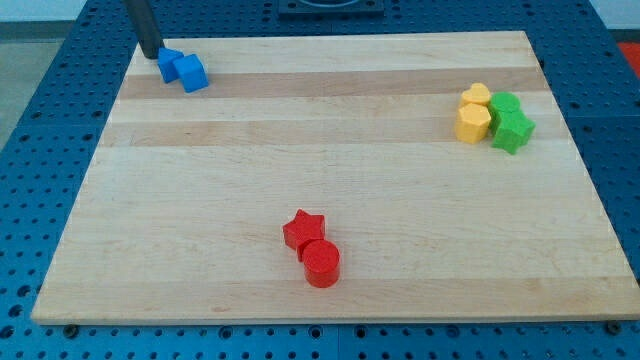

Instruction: Slide the blue triangle down a bit

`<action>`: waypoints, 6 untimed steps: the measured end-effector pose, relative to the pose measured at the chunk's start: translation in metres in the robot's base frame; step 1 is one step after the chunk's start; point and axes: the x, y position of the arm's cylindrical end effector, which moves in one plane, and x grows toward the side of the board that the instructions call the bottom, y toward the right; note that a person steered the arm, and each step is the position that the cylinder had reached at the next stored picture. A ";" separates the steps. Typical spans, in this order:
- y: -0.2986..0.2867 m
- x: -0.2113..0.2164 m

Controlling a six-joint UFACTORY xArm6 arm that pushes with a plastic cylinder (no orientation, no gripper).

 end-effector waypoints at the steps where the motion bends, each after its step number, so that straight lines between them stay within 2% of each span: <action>1: 0.031 0.007; 2: 0.054 0.070; 4: 0.123 0.247; 5: 0.148 0.305; 6: 0.145 0.290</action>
